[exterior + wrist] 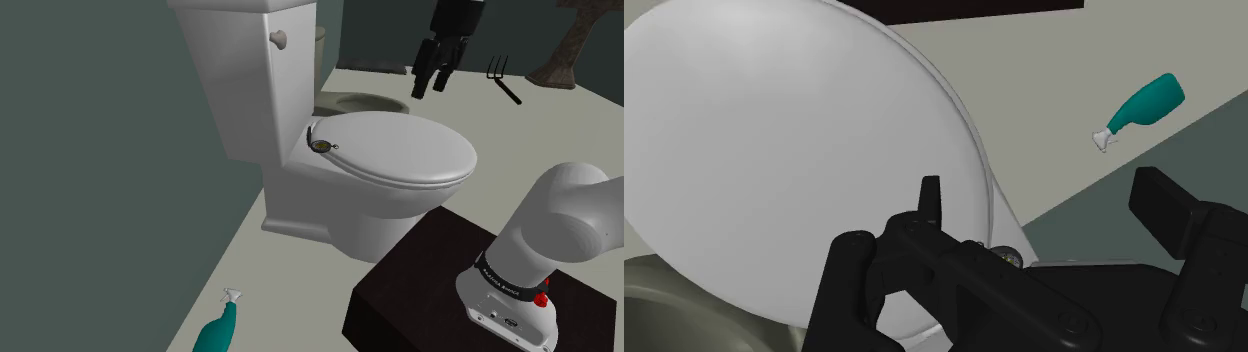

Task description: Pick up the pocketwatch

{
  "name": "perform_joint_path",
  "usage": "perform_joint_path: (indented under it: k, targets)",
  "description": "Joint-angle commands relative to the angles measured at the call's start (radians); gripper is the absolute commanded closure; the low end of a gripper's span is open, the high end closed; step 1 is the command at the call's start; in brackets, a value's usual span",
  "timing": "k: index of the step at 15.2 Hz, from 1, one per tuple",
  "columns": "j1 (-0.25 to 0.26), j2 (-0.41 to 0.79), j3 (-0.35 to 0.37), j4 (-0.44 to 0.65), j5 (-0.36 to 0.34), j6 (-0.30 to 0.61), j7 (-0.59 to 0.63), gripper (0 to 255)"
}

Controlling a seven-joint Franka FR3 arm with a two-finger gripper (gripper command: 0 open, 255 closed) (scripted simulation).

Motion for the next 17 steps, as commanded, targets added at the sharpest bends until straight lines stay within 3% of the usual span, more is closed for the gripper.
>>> perform_joint_path:
  k: [1,9,17]
  targets:
    - [0.0,0.0,0.0,0.0,0.0,0.0,0.0,0]
    - [0.006,0.201,0.032,-0.048,-0.035,0.269,-0.045,0]
    - [0.002,0.46,0.066,-0.006,-0.091,0.505,-0.064,0]
